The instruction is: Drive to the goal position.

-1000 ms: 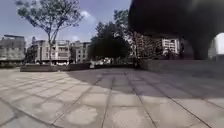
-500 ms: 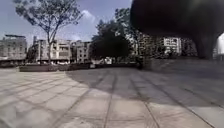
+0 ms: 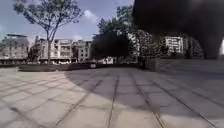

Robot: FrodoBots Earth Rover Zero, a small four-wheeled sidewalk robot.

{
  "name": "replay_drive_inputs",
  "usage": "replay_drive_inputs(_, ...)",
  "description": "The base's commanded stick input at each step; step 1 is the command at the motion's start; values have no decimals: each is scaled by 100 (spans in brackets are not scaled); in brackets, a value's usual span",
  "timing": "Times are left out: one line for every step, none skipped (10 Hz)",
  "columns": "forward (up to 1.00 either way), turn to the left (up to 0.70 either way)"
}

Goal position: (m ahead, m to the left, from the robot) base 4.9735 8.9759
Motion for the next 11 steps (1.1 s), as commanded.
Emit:
replay_drive_inputs(0,0)
replay_drive_inputs(0,0)
replay_drive_inputs(0,0)
replay_drive_inputs(2,0)
replay_drive_inputs(28,0)
replay_drive_inputs(54,0)
replay_drive_inputs(70,0)
replay_drive_inputs(70,0)
replay_drive_inputs(70,0)
replay_drive_inputs(70,0)
replay_drive_inputs(70,0)
